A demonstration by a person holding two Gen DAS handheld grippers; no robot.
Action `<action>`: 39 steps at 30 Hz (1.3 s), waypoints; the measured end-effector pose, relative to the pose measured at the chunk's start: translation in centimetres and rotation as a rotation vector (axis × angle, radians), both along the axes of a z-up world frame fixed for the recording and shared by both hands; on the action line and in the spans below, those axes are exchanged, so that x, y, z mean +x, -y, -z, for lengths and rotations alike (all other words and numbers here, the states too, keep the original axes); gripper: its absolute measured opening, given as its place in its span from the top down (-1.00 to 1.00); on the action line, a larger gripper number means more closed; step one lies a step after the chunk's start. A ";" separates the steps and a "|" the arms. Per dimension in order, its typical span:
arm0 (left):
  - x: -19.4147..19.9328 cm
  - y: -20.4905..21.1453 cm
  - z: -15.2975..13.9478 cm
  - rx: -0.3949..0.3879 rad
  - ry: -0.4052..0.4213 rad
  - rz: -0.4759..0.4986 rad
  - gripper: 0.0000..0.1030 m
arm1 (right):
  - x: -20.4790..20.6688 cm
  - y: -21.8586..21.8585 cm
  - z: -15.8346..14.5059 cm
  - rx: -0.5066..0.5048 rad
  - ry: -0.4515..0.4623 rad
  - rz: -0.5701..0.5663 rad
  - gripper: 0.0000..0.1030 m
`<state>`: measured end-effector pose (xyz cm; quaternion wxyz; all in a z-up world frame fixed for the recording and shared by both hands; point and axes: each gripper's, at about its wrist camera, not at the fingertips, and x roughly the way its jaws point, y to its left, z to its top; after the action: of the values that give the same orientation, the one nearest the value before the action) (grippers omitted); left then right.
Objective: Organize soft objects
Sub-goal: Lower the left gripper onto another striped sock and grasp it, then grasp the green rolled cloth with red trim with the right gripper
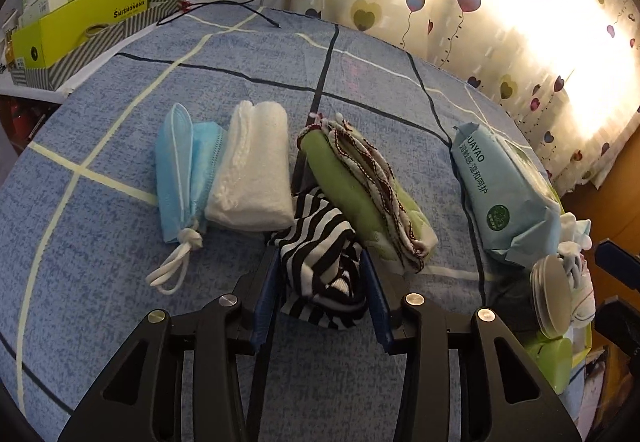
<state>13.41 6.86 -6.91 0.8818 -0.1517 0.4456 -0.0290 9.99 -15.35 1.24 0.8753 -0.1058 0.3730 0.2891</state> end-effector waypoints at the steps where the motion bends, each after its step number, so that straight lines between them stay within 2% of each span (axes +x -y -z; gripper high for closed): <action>1: 0.2 0.1 0.1 -0.002 0.000 0.003 0.19 | 0.1 -0.2 0.0 -0.002 -0.001 -0.004 -0.11; 3: 0.3 0.1 0.3 -0.003 0.009 0.000 0.27 | 0.4 -0.6 0.1 -0.005 -0.003 -0.008 -0.11; 4: 0.3 0.1 0.4 -0.003 0.009 -0.001 0.43 | 0.5 -0.9 0.1 -0.008 -0.003 -0.010 -0.11; 8: -0.2 -0.2 0.3 -0.024 0.016 0.002 0.62 | 1.2 -1.7 0.1 -0.018 -0.009 -0.014 -0.11; 13: -1.5 -0.6 -0.3 -0.054 0.041 0.010 0.65 | 2.3 -3.4 0.3 -0.041 -0.033 -0.037 -0.11; 20: -3.9 -2.1 -1.6 -0.074 0.083 -0.005 0.65 | 5.3 -7.2 2.0 -0.078 -0.122 -0.092 -0.11; 32: -5.2 -4.5 -2.3 -0.095 0.128 -0.033 0.65 | 11.1 -11.9 6.7 -0.189 -0.308 -0.082 -0.11; 36: -5.2 -4.6 -2.3 -0.100 0.130 -0.027 0.65 | 12.0 -12.5 8.0 -0.249 -0.325 -0.063 -0.11; 39: -5.2 -4.5 -2.2 -0.101 0.125 -0.022 0.65 | 12.5 -12.2 8.5 -0.248 -0.330 -0.038 -0.07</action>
<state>8.25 11.34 -4.73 0.8993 -0.1989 0.3861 -0.0512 22.53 -3.15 -7.27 0.7771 -0.1710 0.5418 0.2708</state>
